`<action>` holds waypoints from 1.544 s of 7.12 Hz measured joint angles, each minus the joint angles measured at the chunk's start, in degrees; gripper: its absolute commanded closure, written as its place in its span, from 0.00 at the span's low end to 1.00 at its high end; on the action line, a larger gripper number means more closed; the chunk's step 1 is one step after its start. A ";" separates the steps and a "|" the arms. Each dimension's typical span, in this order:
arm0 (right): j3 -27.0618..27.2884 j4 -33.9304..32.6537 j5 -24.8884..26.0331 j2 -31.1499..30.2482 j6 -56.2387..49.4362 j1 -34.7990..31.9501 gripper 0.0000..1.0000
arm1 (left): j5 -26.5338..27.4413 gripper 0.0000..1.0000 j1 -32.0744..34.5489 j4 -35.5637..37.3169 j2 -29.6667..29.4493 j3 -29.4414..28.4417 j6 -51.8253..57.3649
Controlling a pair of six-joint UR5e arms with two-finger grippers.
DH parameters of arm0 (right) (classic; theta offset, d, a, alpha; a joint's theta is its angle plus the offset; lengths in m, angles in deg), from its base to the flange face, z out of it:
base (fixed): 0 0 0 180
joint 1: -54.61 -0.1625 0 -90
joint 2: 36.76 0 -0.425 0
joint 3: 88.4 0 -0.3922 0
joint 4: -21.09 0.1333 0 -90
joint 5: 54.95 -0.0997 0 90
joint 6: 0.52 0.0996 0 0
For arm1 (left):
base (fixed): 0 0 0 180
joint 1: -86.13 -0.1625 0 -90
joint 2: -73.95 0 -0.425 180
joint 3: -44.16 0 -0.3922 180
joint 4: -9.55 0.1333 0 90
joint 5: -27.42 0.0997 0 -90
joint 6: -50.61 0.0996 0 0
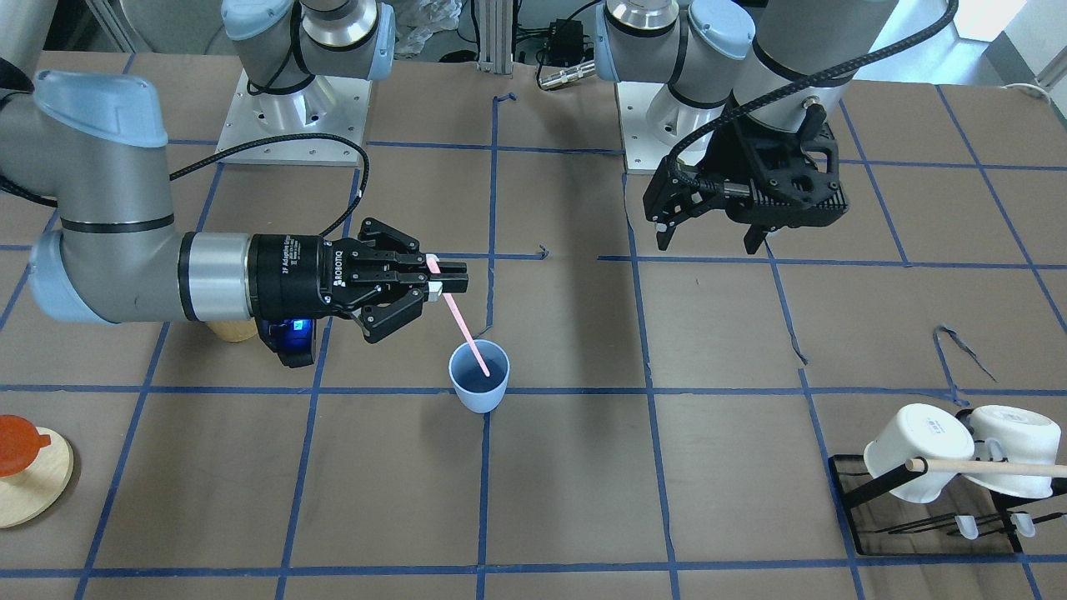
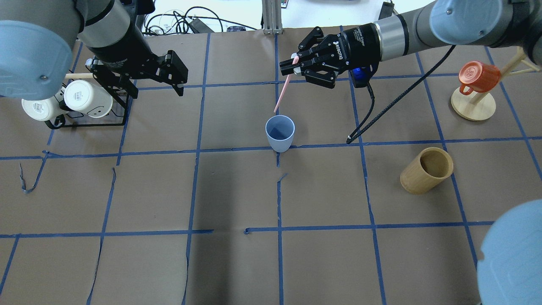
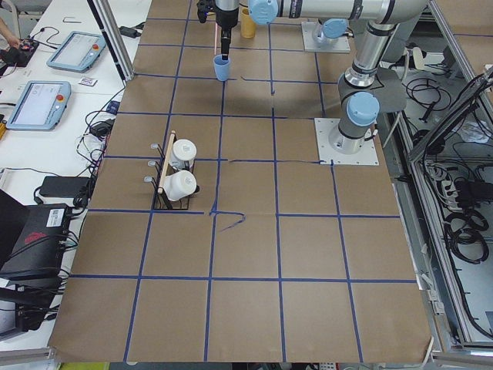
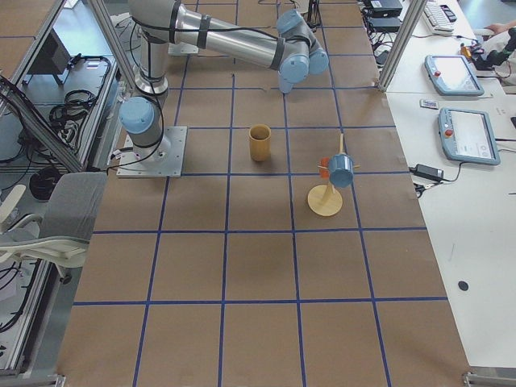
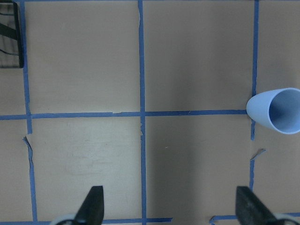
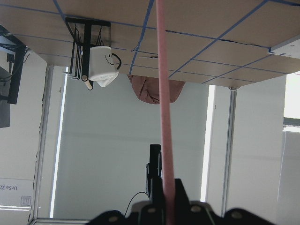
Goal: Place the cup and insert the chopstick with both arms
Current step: 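Move the chopstick over the blue cup and lower it in with the right gripper, then open the right gripper to release the chopstick into the blue cup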
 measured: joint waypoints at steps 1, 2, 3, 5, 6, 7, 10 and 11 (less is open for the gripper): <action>0.63 -4.78 0.55 0.06 5.44 -0.03 1.00 | -0.10 0.00 -0.38 0.05 0.07 0.03 0.10; 1.59 -7.68 1.25 0.08 8.54 -0.06 1.00 | -0.12 0.00 -0.56 0.06 0.14 0.05 0.14; 2.88 -9.39 1.81 0.09 9.83 -0.06 1.00 | -0.12 0.00 -0.64 0.07 0.17 0.05 0.16; 4.34 -11.02 2.12 0.09 10.59 -0.06 1.00 | -0.10 0.00 -0.72 0.13 0.21 0.06 0.18; 4.56 -11.19 2.06 0.15 10.68 -0.07 0.61 | -0.09 0.00 -0.76 0.17 0.21 0.06 0.22; 4.62 -11.26 1.94 0.17 10.73 -0.09 0.34 | -0.08 0.00 -0.79 0.21 0.21 0.06 0.24; 4.62 -11.55 2.00 0.00 10.79 -0.08 0.12 | -0.08 0.00 -0.82 0.25 0.21 0.05 0.25; 4.49 -12.76 2.62 -0.24 10.97 -0.03 0.08 | -0.06 0.00 -0.82 0.25 0.21 0.05 0.25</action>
